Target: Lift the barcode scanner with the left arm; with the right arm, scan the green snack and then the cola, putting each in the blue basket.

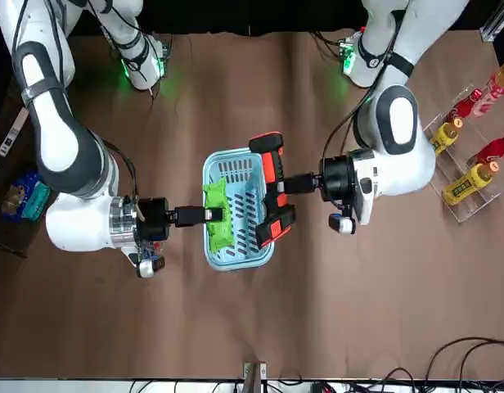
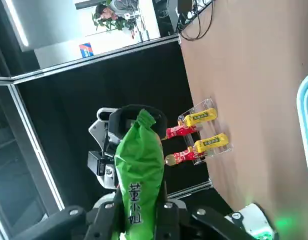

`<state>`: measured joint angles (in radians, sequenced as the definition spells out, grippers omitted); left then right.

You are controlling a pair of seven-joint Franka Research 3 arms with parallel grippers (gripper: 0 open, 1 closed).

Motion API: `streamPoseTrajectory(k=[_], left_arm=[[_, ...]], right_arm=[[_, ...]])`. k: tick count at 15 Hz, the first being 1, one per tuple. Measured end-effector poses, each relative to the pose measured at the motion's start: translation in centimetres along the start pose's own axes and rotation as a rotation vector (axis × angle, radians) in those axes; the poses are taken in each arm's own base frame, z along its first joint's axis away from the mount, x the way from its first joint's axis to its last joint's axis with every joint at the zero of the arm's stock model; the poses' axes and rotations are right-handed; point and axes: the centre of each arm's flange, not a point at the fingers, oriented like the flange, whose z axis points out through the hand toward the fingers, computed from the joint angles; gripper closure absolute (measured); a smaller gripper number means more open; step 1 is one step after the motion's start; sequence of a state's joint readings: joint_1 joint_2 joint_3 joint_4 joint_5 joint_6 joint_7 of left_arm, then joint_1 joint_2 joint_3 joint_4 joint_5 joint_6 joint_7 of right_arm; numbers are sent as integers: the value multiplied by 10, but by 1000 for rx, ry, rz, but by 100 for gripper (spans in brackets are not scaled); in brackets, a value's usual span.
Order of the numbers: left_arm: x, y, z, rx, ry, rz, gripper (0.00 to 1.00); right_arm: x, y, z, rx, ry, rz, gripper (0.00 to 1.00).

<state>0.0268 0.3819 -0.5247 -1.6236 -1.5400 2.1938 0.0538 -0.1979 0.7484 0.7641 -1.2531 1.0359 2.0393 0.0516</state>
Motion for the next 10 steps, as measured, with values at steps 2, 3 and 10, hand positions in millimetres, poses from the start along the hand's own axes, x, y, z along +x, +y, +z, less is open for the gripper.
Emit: streamPoseTrajectory(k=[2,3,10], left_arm=[[-7,-2,14,0,24,-5,63],[-12,-1,22,0,24,-5,63],[-35,0,54,10,4,-15,63]], right_arm=[[1,2,0,13,-2,19,75],[2,2,0,25,-3,33,75],[7,10,-4,38,4,61,75]])
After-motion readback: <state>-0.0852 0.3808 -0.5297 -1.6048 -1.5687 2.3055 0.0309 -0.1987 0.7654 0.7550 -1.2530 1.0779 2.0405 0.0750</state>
